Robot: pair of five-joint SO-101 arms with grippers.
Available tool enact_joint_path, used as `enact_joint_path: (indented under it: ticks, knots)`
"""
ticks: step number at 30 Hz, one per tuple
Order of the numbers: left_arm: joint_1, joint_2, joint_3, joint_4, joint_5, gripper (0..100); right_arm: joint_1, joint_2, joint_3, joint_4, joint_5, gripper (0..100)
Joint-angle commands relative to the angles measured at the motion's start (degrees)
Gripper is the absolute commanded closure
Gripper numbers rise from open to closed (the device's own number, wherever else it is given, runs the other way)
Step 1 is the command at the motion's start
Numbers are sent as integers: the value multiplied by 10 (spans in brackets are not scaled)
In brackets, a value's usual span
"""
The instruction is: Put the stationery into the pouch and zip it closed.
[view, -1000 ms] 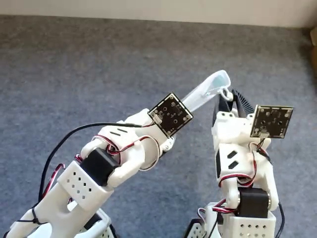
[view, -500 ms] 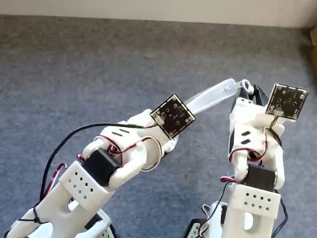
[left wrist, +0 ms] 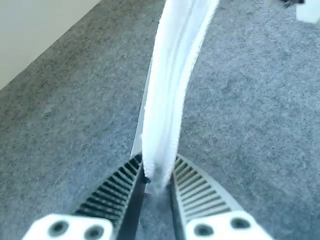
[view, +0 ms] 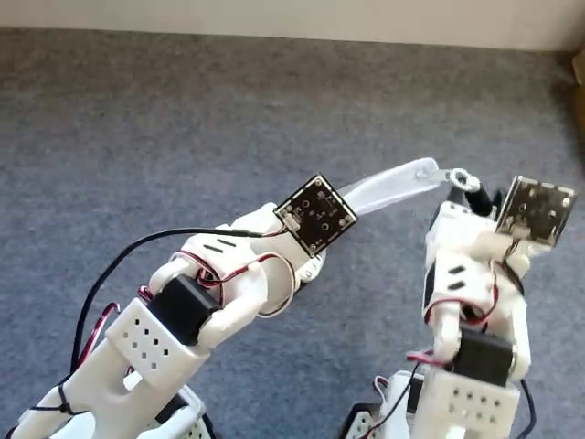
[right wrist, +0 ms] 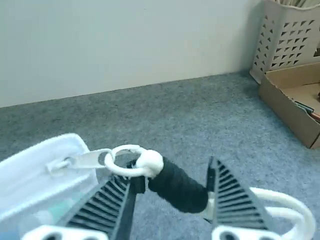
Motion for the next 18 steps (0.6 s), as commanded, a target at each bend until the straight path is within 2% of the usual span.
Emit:
enact_joint_path:
  ticks: [1,10,18]
  knots:
    - [-27,-11,0,2,1,995,-27,-69,-13,44,2,761]
    - [-31,-13,-7,1,-93,995,-64,-167,-13,130,6,761]
    - [-131,-13,-56,4,-164,995,-64,-211,-8,205,6,757]
